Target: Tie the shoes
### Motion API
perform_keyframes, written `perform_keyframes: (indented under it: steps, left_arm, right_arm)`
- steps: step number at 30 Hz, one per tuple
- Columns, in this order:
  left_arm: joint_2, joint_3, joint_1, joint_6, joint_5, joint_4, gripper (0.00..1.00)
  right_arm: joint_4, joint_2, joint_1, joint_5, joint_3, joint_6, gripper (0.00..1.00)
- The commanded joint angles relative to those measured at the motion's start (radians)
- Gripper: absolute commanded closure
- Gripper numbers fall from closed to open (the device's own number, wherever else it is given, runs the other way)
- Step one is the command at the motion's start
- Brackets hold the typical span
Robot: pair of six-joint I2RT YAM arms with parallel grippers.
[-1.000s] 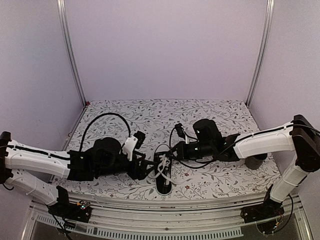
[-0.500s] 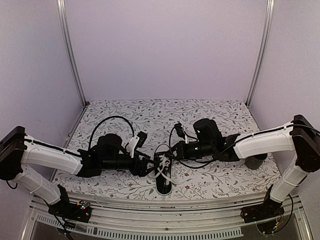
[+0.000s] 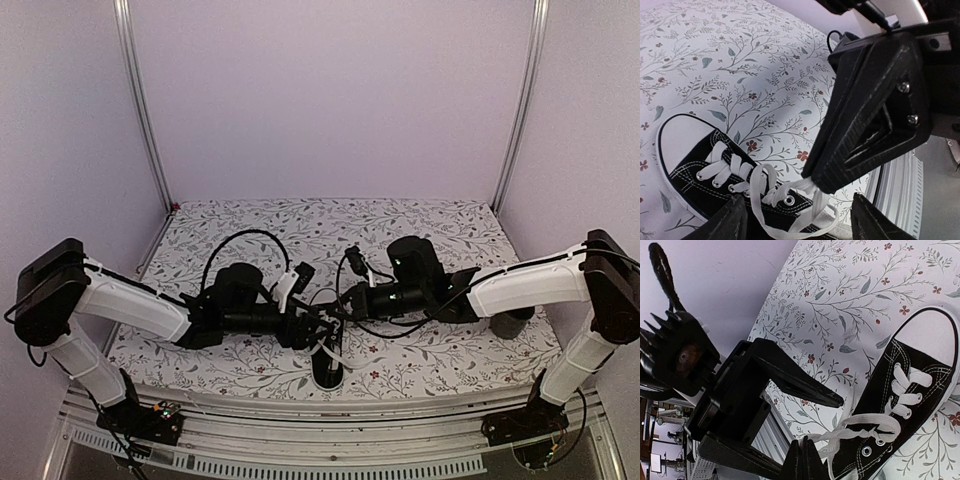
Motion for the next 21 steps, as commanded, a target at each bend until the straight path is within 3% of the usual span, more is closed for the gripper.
perform_keyframes:
  steps: [1,8,16,17,18,21]
  left_arm:
    - [0.029,0.036,0.017,0.039,0.033,0.039,0.35]
    - [0.047,0.062,0.017,0.053,0.037,0.034,0.6]
    - [0.033,0.041,0.017,0.043,-0.015,0.058,1.0]
    - [0.035,0.043,0.017,0.042,-0.016,0.054,1.0]
    - [0.037,0.045,0.015,0.04,-0.016,0.052,1.0]
    - [0.037,0.039,0.016,0.029,-0.03,0.05,1.0]
  right_arm:
    - [0.029,-0.009,-0.004,-0.026,-0.007,0.003,0.98]
    - [0.029,-0.001,-0.003,-0.034,-0.008,0.005,0.98]
    - [0.026,-0.003,-0.004,-0.016,-0.014,0.006,0.98]
    - [0.024,-0.004,-0.004,-0.013,-0.016,0.005,0.97]
    - [0.02,-0.007,-0.004,-0.005,-0.017,0.004,0.92]
    - [0.006,-0.045,-0.004,0.033,-0.044,-0.001,0.62]
